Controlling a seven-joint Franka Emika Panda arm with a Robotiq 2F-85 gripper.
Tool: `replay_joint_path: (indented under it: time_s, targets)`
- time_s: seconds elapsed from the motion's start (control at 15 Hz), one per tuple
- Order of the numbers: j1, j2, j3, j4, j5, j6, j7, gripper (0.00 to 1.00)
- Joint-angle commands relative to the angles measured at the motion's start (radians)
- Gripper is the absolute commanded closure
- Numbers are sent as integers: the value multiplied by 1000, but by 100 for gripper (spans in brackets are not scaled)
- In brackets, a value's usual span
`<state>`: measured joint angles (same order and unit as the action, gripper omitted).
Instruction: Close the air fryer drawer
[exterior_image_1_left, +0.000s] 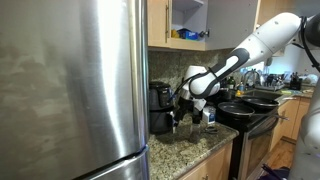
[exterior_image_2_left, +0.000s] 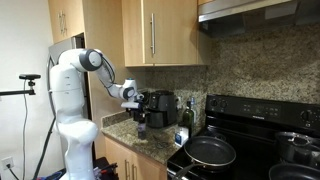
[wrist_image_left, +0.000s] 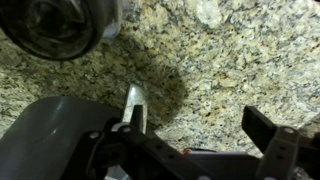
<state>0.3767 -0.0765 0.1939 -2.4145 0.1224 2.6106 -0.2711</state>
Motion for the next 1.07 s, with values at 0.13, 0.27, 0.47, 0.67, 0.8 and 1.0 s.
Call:
replay_joint_path:
  time_s: [0.13, 0.27, 0.47, 0.67, 0.8, 1.0]
  targets:
    - [-81, -5, 56, -44, -291, 187, 332, 0]
    - [-99, -16, 51, -43, -474, 188, 517, 0]
    - [-76, 1, 36, -22, -475, 164, 538, 0]
    - [-76, 1, 37, -22, -486, 164, 561, 0]
    - [-64, -42, 63, -9, -310, 81, 480, 0]
    - [20, 65, -9, 213, -44, -22, 333, 0]
